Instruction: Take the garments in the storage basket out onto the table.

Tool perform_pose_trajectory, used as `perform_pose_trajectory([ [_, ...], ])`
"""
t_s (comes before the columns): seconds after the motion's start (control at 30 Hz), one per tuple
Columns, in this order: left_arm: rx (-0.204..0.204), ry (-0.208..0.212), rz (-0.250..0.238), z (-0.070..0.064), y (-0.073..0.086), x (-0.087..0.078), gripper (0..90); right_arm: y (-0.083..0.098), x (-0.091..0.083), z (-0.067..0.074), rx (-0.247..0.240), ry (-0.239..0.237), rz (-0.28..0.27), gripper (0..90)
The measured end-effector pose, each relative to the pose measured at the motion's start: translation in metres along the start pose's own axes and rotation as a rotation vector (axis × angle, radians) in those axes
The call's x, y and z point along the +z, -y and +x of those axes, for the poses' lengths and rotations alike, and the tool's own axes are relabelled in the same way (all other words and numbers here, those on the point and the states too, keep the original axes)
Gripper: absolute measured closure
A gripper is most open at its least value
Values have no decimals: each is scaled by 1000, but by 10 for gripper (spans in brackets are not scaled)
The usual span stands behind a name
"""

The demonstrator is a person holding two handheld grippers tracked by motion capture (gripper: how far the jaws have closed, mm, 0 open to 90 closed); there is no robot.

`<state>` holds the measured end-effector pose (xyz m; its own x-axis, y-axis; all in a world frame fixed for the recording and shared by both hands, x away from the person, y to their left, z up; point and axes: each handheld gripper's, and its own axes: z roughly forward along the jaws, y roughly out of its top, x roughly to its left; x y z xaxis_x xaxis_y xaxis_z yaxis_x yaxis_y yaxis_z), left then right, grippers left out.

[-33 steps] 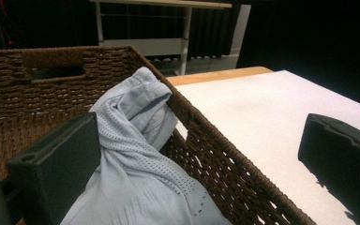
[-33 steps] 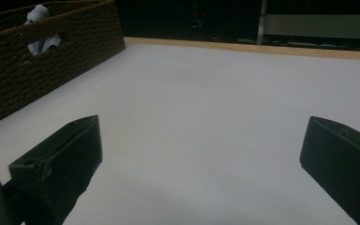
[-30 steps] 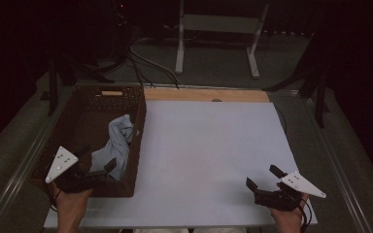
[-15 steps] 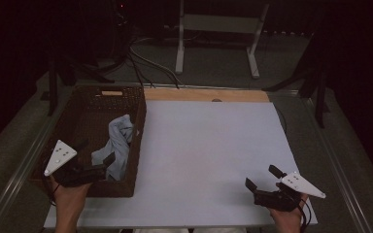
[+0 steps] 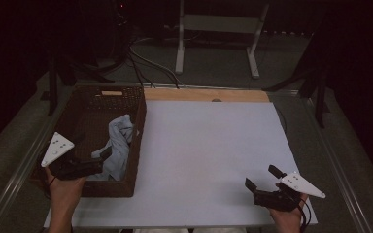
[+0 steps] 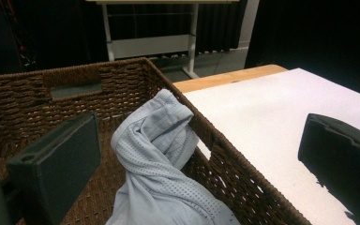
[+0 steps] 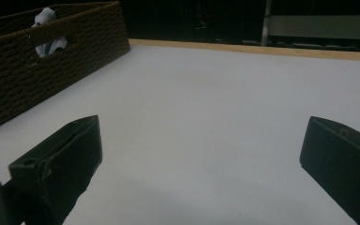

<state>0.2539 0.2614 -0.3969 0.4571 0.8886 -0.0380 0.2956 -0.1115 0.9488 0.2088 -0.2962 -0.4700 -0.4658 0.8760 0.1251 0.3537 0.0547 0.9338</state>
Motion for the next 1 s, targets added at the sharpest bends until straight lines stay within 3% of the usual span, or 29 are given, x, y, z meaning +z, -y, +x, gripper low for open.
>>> perform_pose_trajectory([
  [1.0, 5, 22, 99, 11, -10, 29, 11, 0, 0, 0, 7, 0, -3, 0],
])
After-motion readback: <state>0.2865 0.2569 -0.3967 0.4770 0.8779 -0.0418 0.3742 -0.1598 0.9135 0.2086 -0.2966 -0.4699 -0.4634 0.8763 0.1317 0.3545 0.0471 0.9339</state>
